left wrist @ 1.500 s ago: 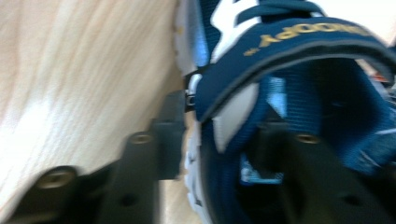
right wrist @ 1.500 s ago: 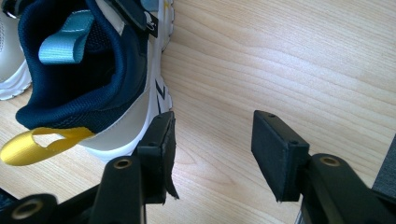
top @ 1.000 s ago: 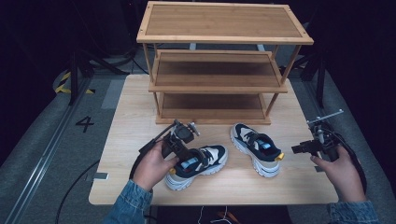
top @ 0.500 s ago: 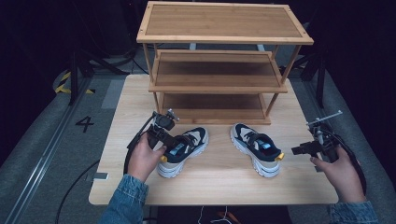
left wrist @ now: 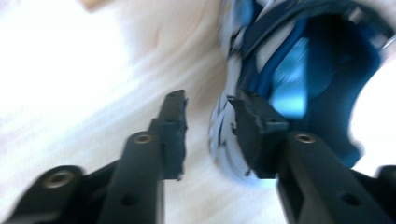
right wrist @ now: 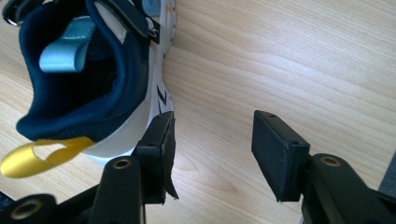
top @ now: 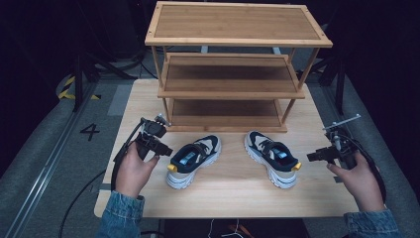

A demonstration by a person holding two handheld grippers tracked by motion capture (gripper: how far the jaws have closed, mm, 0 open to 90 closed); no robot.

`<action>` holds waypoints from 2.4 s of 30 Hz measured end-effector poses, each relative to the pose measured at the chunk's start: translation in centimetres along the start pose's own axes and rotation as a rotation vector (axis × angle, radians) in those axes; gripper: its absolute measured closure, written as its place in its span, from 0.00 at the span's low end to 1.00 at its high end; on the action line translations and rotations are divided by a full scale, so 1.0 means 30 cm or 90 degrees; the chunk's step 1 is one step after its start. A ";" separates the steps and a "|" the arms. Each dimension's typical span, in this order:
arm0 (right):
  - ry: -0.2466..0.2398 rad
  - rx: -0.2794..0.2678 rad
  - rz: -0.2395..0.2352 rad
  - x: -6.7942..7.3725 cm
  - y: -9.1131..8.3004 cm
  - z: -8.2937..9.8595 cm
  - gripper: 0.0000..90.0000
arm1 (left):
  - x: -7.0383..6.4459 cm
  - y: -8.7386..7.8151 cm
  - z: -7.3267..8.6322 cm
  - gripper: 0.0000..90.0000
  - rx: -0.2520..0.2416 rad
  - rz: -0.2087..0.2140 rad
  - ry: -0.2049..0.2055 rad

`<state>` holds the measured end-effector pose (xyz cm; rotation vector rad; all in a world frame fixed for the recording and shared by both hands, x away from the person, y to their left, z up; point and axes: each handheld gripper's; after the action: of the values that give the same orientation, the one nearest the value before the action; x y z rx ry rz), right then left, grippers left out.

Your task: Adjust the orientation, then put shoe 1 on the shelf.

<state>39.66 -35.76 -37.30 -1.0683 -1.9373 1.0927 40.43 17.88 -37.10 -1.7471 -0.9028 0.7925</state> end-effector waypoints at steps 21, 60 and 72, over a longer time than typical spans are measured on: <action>-0.011 -0.008 0.001 0.007 -0.012 -0.017 0.55 | -0.190 0.106 -0.022 0.93 0.120 0.094 0.099; 0.005 -0.003 0.005 -0.010 -0.018 0.021 0.54 | -0.459 0.068 -0.096 0.35 0.029 0.075 0.305; 0.011 0.005 0.002 -0.012 -0.003 0.025 0.53 | -0.461 0.132 -0.118 0.52 0.063 0.099 0.305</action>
<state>39.17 -36.36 -37.60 -1.0736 -1.9172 1.0873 37.17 3.49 -38.27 -1.8235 -0.4043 0.4715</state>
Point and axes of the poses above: each handheld gripper's, and its own axes: y roughly forward along the jaws, z roughly out of its underside, x roughly to its left, and after that the axes turned 2 degrees about -x, right-handed
